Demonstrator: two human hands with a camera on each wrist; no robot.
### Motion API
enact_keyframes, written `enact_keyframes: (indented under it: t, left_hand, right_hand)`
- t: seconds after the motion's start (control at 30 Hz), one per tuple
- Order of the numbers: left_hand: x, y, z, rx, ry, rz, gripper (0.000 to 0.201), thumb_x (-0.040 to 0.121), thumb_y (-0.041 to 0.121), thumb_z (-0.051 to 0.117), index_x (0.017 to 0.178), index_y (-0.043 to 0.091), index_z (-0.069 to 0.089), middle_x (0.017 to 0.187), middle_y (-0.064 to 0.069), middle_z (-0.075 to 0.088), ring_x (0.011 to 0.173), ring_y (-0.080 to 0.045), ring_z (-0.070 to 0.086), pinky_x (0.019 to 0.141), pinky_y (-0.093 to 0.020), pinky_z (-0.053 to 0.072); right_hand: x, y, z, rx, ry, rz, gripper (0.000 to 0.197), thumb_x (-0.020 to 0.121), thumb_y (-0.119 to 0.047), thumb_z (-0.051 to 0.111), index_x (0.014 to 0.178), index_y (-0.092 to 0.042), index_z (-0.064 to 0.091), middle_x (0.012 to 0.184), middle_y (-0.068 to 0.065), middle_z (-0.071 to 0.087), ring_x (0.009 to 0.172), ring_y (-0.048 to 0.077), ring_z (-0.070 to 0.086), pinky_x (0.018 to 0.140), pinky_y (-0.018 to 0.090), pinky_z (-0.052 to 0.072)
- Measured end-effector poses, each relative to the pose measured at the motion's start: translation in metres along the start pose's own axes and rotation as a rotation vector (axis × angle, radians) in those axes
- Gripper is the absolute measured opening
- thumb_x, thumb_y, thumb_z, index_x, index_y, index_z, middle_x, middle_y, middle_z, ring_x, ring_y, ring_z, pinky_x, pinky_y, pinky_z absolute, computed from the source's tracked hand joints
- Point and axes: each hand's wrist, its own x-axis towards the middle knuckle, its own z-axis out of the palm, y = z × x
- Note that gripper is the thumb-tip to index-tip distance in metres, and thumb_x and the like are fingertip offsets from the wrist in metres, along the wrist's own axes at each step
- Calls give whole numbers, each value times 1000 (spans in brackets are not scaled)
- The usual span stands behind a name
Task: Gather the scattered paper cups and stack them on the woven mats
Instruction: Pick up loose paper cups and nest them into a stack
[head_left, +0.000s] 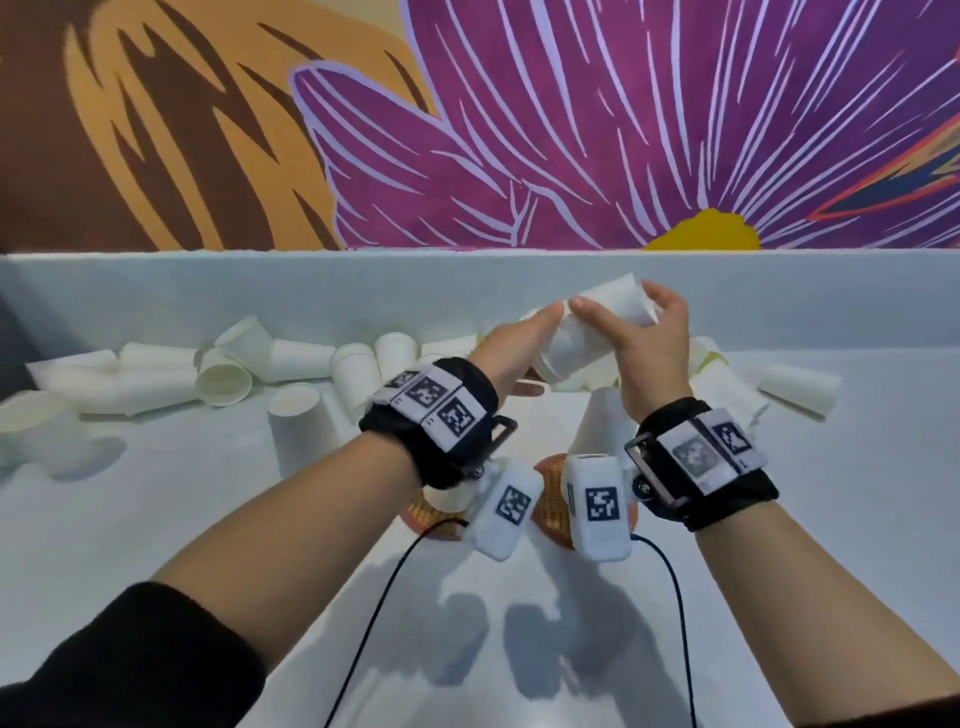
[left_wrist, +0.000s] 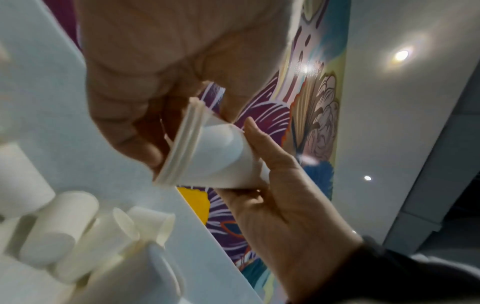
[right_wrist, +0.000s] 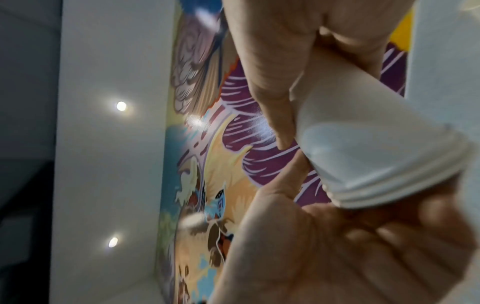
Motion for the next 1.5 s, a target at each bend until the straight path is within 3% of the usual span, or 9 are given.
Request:
enact_keyframes:
  t: [0.2, 0.37, 0.43, 0.57, 0.77, 0.9, 1.17, 1.43, 1.5]
  left_hand:
    - [3, 7, -63, 337, 106, 15, 28, 95, 23, 43, 106, 3, 59, 97, -14, 61, 72, -25, 64, 51, -22, 49]
    - [-10, -11, -97, 517, 190, -1, 36, 97, 18, 35, 113, -3, 59, 114, -20, 61, 94, -33, 60, 61, -31, 47]
    - [-13, -26, -101, 593, 188, 1, 34, 97, 15, 38, 115, -4, 60, 119, -23, 61, 102, -35, 59, 77, -37, 50]
    - [-20, -56, -97, 788, 41, -88, 31, 92, 16, 47, 113, 0, 63, 114, -19, 63, 92, -28, 57, 80, -36, 47]
    - [-19, -59, -108, 701, 97, -72, 27, 91, 19, 52, 111, 6, 65, 104, -10, 66, 93, -23, 61, 81, -32, 51]
    - [-21, -44, -132, 542, 187, 8, 21, 91, 15, 50, 101, 8, 67, 82, -4, 67, 73, -14, 65, 65, -24, 54]
    - [-30, -36, -230, 531, 324, 16, 12, 91, 15, 56, 87, 9, 65, 71, 0, 66, 51, -6, 62, 44, -12, 48]
    - [-36, -91, -348, 780, 482, -199, 14, 87, 21, 59, 88, 11, 70, 85, -6, 70, 70, -18, 62, 54, -22, 47]
    - [-40, -104, -375, 916, 540, -230, 15, 85, 15, 58, 93, 11, 71, 97, -8, 71, 87, -23, 63, 69, -26, 48]
  right_hand:
    - [-15, 3, 42, -163, -333, -192, 61, 74, -19, 78, 125, -12, 45, 111, -3, 53, 105, 16, 56, 88, 25, 49]
    - [-25, 14, 74, -213, -494, -259, 63, 75, -21, 77, 129, -16, 46, 117, -7, 52, 109, 13, 53, 93, 24, 47]
    - [-25, 23, 82, -322, -566, -225, 65, 73, -21, 79, 129, -19, 46, 117, -3, 55, 105, 16, 55, 88, 26, 49]
    - [-29, 57, 85, -672, -826, -81, 76, 69, -16, 81, 133, -20, 40, 128, 6, 52, 101, 19, 54, 75, 24, 44]
    - [-29, 46, 91, -803, -793, -131, 81, 67, -22, 83, 135, -18, 38, 130, 6, 51, 109, 19, 51, 81, 22, 40]
    - [-39, 27, 115, -792, -759, -323, 73, 71, -26, 78, 134, -18, 42, 134, 5, 48, 124, 18, 45, 91, 20, 32]
    - [-84, 11, 194, -649, -882, -367, 36, 81, -22, 69, 115, -12, 61, 117, 2, 62, 105, 16, 58, 88, 26, 48]
    - [-134, 38, 284, -693, -1045, -275, 25, 84, -16, 64, 109, -10, 64, 113, 4, 64, 91, 13, 56, 79, 20, 43]
    - [-145, 48, 305, -715, -1079, -233, 25, 84, -14, 64, 109, -8, 64, 114, 6, 63, 92, 15, 56, 78, 19, 40]
